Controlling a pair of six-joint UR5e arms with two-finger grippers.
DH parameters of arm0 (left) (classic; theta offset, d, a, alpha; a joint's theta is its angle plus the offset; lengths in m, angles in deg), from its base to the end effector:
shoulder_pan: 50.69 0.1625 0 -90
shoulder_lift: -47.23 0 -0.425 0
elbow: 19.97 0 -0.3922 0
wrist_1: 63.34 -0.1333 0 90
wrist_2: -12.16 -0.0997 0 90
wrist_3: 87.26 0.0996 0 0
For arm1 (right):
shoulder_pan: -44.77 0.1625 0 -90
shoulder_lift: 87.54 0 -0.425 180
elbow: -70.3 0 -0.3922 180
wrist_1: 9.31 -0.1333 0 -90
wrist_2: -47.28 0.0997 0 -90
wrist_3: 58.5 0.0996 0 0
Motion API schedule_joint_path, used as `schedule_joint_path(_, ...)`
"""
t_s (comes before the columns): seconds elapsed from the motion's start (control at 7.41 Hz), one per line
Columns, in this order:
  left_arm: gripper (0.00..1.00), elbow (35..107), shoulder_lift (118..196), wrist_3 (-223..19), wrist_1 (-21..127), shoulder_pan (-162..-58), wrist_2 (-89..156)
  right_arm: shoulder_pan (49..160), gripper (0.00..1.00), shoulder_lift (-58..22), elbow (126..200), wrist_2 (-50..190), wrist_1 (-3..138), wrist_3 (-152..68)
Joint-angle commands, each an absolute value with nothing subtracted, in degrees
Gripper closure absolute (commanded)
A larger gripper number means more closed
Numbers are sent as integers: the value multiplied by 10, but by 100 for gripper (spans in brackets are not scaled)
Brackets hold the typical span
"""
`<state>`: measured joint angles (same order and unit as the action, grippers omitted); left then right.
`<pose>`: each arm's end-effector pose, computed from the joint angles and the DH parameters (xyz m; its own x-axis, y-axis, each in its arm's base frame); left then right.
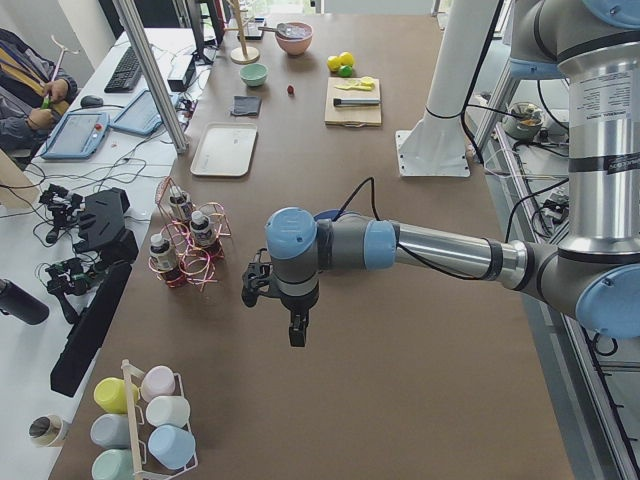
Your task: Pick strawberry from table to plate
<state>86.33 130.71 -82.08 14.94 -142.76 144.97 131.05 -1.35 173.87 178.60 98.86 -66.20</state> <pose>-0.0813 -0.4328 0.5945 0.7326 0.0409 -0.6795 -0.0302 0.9992 0.0276 0.0349 -0.5045 0.5456 0.7346 -0.1730 0.6561 0.1648 0.9835 0.0748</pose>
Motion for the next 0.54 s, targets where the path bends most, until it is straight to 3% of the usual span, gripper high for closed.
schedule_joint_path(0.0,2,872,1307,-822,150,-1427,1450,1304,0,-18,1731,1784,988,-662)
schedule_joint_path(0.4,2,867,1300,-821,150,-1425,1450,1304,0,-17,1730,1786,989,-661)
